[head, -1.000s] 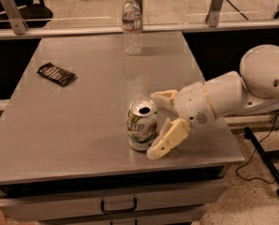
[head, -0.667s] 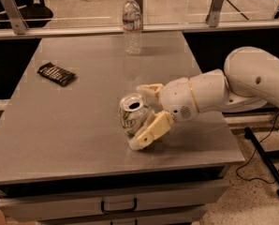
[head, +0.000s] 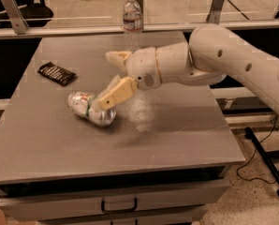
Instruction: Knock 7up can over
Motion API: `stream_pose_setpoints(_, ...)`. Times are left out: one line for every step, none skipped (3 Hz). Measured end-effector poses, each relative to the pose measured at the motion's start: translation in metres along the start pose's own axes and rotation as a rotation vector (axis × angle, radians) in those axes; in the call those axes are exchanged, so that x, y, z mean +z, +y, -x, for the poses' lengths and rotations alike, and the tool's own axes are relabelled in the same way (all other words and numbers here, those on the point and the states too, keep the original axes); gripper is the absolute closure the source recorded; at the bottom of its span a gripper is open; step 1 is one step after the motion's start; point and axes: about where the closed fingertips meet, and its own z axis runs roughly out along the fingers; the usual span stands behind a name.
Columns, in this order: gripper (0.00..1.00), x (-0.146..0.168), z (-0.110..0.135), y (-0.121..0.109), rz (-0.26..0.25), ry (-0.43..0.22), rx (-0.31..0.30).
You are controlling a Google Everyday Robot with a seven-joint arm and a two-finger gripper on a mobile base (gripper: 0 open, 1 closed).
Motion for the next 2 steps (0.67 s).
stream_pose_setpoints(0.00, -0.006, 0.007, -0.017, -0.030, -0.004, -0.015)
stream_pose_setpoints(0.00, -0.059, 0.004, -0.033, -0.100, 0.042, -0.060)
